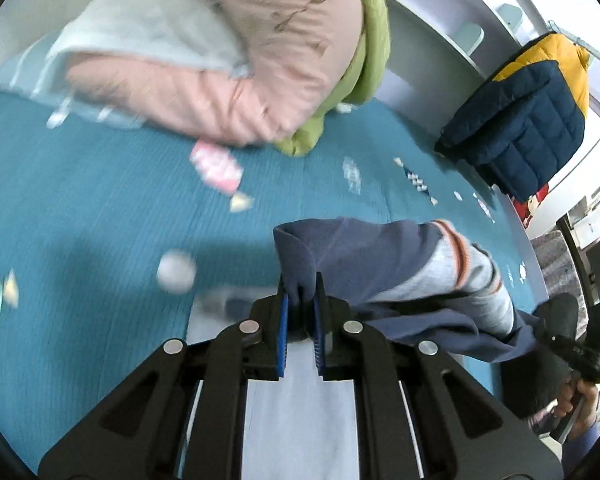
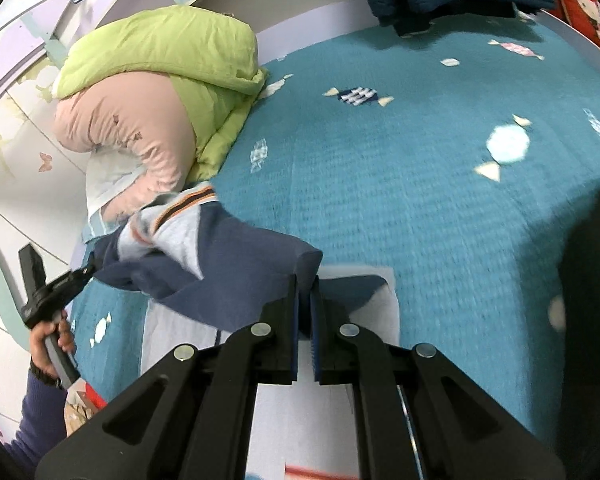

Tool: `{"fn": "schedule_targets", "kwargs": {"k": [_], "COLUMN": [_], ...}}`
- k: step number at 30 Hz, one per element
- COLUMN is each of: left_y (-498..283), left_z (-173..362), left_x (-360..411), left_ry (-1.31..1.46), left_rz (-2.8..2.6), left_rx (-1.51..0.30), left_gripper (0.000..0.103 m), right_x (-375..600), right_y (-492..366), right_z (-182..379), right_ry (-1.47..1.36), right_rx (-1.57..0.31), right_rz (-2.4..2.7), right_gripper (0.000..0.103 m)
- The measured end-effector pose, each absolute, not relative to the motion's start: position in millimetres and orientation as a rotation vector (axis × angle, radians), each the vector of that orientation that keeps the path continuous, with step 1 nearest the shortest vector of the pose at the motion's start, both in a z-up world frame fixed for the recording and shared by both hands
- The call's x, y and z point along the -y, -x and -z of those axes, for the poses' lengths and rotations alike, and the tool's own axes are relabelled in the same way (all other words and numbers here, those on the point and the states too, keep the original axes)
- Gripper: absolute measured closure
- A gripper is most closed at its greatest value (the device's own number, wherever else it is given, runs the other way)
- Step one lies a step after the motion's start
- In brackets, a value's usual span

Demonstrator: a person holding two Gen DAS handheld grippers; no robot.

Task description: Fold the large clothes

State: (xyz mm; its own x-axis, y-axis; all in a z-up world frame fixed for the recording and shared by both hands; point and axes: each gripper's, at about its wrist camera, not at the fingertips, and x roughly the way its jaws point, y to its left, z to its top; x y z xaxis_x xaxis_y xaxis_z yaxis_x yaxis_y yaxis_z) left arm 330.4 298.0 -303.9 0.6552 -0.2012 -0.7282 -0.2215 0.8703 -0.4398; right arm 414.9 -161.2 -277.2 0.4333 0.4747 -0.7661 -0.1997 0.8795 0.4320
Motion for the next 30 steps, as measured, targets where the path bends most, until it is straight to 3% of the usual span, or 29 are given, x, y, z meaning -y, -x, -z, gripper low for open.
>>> {"fn": "schedule_targets", "kwargs": {"k": [4,10,15,17,19,22,23,24,30], "left_y": [-264.8,-207.8,-198.5,-193.8,-190.9,-182.9,-180.9,-178.0,-221.4], "left_z": [335.4,387.1,391.8,383.7,376.5,359.4,353.5,344.7,336.6], "left_x": [-285.8,-268.5,-267.3,-267.0,-267.7,-267.3,-266.0,-264.6,-241.2], "left_ry": [0.585,0.640,0.648,0.630,0.605,0.540,0.529,0.513,0.532], "left_rz": [-0.036,-0.073,-0.079,-0.069,-0.064,-0.092,-0.093,-0.113,0.007], "left_rx": [-0.939,-1.024,-1.013,-1.002,-1.012,-0.990,-0.980,-0.961,-0.985], "left_gripper": [0.094,0.094,0.090,0.088,0.074,0.062,0.056,0.042,0.034], "right_x": [164.9,168.8,180.3,181.2,182.2,173.1,166.9,162.3,81.3], "right_y": [-373.6,-324.9,-319.4,-317.4,-312.0,-312.4,-316.4,-318.5,-363.5], "right_z": [300.8,380.8,405.5,393.1,377.9,349.3,342.0,339.5,338.4], "right_ry": [-0.275,-0.252,-0.343,-0.358,-0.358,-0.306,-0.304,-0.307,-0.358], "right_rx": [-1.127,-1.280,-1.311,-1.300,-1.271,-1.208,-1.204,-1.204,-1.252], "right_rz": [-0.406,-0.336,-0.261,-0.265,-0.269,-0.291,-0.300,-0.301,-0.456], "right_gripper": [0.099,0.098,0.085,0.072,0.066,0.063,0.063,0.062,0.059]}}
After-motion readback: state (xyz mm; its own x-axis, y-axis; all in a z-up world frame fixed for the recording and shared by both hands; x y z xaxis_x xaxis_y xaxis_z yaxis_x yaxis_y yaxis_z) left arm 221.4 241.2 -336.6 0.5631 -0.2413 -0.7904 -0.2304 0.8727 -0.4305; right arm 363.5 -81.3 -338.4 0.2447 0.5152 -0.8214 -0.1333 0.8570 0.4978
